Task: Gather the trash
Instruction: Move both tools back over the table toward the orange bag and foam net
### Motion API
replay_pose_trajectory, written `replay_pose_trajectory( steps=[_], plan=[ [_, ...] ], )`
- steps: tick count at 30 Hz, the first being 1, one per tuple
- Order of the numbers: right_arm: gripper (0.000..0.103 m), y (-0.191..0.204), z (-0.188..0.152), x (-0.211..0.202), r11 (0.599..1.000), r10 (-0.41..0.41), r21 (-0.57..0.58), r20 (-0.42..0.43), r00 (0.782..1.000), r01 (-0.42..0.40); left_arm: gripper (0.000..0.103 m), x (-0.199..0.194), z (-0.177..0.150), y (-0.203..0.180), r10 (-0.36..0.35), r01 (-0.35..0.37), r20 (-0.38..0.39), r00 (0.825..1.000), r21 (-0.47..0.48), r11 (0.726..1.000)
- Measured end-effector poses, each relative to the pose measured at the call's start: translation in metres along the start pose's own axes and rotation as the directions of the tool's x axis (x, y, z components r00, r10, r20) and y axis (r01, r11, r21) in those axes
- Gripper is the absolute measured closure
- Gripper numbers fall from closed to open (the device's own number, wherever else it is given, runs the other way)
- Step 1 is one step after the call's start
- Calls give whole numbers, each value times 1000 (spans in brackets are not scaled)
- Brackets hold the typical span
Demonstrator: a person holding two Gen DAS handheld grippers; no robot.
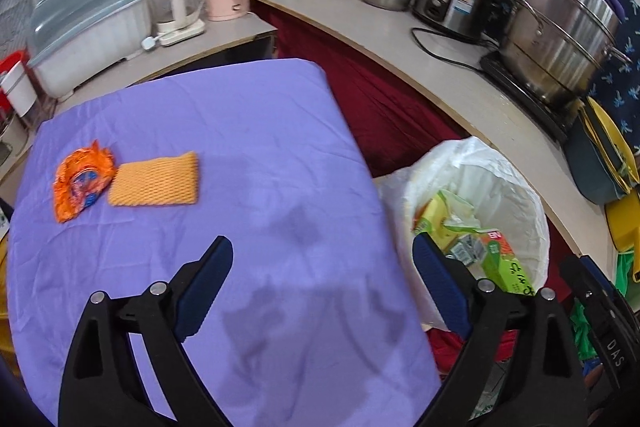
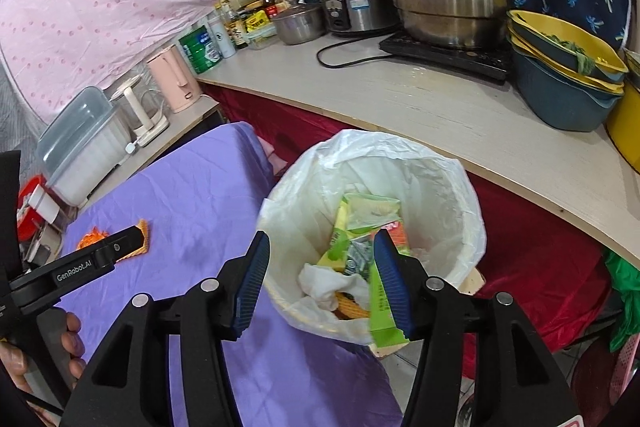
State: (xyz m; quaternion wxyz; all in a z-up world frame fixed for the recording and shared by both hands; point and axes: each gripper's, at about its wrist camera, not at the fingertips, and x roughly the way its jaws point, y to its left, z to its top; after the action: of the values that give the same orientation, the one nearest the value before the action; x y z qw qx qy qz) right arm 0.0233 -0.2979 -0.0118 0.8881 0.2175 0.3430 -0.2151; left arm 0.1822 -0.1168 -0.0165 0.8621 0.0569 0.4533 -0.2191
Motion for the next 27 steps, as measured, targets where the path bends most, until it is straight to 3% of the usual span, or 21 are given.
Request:
replay_pose_trajectory(
  steps=[12,27],
  plan=[
    [50,105,-16,28,984,122,-122,-65,990,-130,15,-12,-8,121,139,-137,0,990,-166,977],
    [50,232,-31,103,940,226,-219,-179,958,-263,15,2,-12,271,269,-275,-68,961,-339,900]
  ],
)
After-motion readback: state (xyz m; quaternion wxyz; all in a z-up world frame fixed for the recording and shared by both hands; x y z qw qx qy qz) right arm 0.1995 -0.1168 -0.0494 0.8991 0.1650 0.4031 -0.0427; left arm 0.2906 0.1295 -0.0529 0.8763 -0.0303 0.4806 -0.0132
